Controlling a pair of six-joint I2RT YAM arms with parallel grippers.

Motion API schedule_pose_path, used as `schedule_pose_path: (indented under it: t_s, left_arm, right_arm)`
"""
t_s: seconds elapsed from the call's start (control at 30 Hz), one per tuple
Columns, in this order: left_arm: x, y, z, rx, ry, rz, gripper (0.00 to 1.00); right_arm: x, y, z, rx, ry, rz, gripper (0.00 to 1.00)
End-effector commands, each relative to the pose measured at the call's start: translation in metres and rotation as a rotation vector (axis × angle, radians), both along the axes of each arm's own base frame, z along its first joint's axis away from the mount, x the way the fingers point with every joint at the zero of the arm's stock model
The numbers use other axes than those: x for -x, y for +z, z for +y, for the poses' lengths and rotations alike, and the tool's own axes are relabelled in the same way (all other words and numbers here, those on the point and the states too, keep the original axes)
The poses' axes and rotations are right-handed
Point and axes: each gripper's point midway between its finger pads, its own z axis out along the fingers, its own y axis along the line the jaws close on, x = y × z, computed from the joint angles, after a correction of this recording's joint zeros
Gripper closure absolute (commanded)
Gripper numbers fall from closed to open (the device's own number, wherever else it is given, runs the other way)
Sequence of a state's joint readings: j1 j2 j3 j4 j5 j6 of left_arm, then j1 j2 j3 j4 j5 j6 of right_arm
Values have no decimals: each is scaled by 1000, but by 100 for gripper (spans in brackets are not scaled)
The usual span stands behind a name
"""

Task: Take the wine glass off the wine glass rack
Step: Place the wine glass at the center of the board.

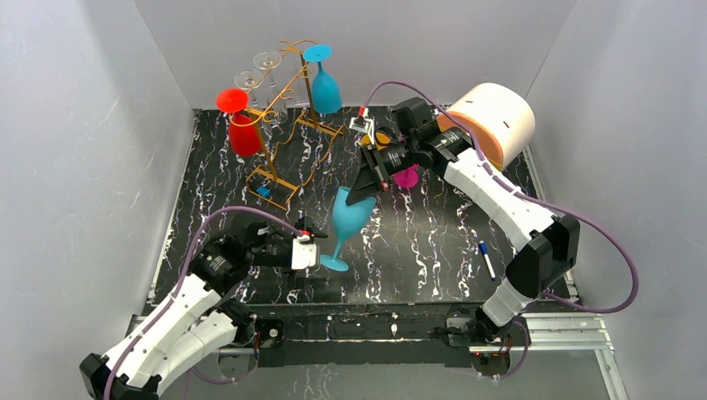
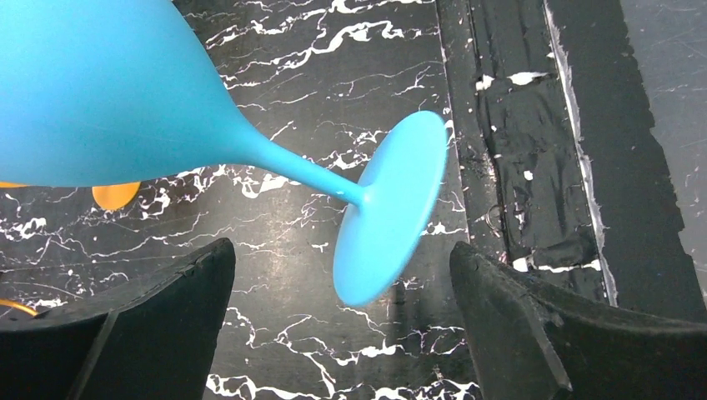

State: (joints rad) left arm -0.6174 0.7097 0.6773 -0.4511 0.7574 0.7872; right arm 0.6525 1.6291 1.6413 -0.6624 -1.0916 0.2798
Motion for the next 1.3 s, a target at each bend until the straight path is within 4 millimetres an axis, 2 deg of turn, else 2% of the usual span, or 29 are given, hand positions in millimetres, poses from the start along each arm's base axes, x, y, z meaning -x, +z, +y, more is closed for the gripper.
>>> schedule_pose_path:
  t_s: [0.0, 0.17, 0.23, 0.43, 0.53, 0.63, 0.77, 0.9, 1.27]
  left_arm:
    - [2, 1, 6, 10, 43, 7, 2]
    - [-27, 19, 11, 112, 246, -71, 2]
    - [-44, 27, 18, 179, 380, -90, 2]
    - [-75, 50, 43, 390, 692, -89, 2]
    - [-85, 57, 55, 510, 843, -1, 2]
    - [-97, 54, 72, 588, 1015, 85, 2]
    - [-103, 49, 93, 513, 1128, 43, 2]
    - [-107, 45, 118, 477, 1269, 21, 2]
    - [-107, 40, 133, 443, 1339, -4, 2]
  right_arm:
    - [-14, -10, -8, 82, -135, -105, 99]
    - [-35, -30, -22, 197, -289, -207, 99]
    - [-46, -39, -30, 243, -361, -260, 99]
    - [-82, -62, -67, 417, -626, -403, 99]
    - [-104, -71, -89, 483, -786, -476, 99]
    - [-119, -82, -109, 553, -908, -520, 99]
    - [-131, -95, -122, 629, -1002, -510, 99]
    - [-141, -106, -126, 680, -1057, -494, 99]
    - [-167, -116, -139, 757, -1159, -565, 99]
